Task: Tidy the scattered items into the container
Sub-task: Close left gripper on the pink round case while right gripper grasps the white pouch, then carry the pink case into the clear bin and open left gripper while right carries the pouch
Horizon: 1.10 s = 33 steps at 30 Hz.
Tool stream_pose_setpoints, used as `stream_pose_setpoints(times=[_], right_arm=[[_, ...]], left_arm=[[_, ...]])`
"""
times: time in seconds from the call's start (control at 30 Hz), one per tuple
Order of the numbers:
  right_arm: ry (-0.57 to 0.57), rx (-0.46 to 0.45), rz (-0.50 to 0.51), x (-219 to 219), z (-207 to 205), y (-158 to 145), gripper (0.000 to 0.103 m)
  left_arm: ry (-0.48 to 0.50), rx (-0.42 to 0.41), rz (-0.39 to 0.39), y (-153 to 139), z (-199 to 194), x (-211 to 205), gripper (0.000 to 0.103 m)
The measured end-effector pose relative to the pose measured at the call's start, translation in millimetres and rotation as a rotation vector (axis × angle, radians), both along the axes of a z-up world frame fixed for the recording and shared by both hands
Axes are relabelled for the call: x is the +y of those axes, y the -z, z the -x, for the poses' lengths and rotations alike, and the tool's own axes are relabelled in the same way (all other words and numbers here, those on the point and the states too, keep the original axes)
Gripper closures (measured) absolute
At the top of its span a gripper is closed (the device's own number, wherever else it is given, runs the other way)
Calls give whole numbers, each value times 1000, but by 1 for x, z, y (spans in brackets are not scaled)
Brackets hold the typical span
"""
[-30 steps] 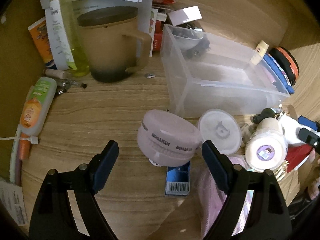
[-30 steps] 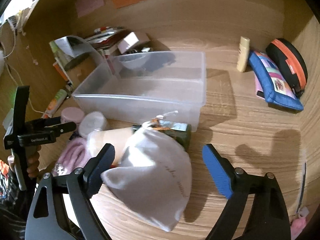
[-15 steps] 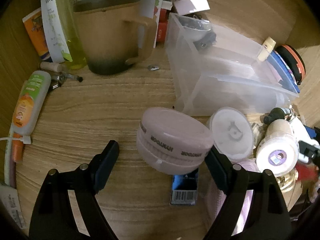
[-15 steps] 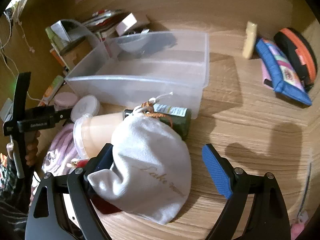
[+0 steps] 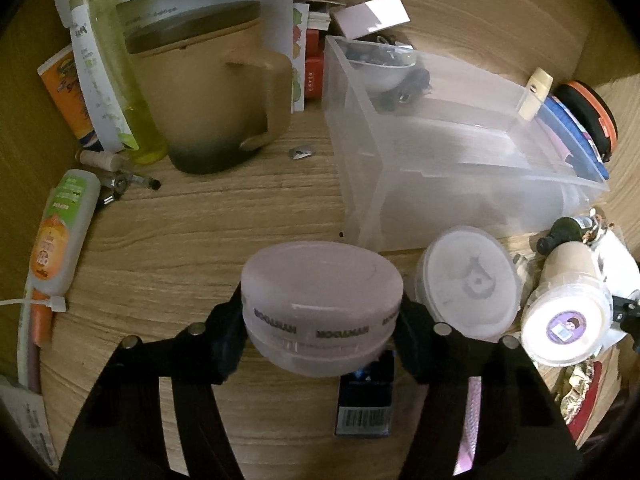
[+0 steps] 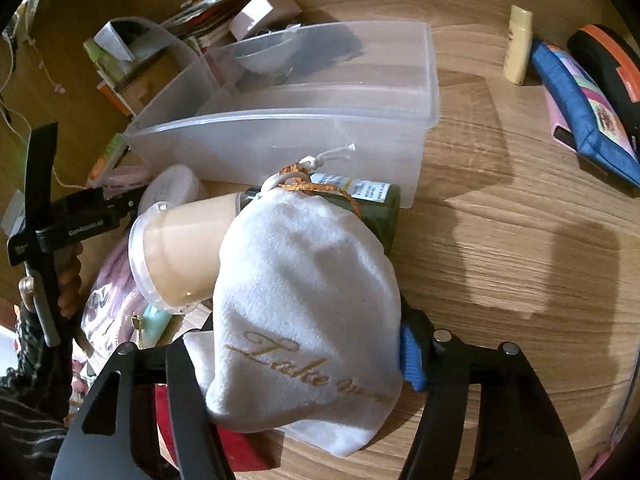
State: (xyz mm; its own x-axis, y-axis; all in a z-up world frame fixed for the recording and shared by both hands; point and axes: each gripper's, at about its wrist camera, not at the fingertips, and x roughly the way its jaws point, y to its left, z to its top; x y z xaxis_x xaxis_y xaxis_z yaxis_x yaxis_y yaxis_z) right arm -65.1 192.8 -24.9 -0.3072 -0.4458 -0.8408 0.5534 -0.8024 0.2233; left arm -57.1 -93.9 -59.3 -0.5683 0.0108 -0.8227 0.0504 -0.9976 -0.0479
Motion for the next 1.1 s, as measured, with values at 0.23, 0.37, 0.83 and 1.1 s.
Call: stream_pose_setpoints(times=[0.23,0.37,0.83,1.1], right_arm=[[30,52,12,11,-1,-16,45],[46,91,21,18,0,-30,45],[68,206,75,23,4,-72,45],[63,255,124,19,11,-91,45]], left_arm=[[1,15,-1,-3,-1,4,41],[-5,35,-13,-12,-7,5,41],[6,137,-25,-53,-18,12,41],[8,187,-40,-74,-20,15,41]])
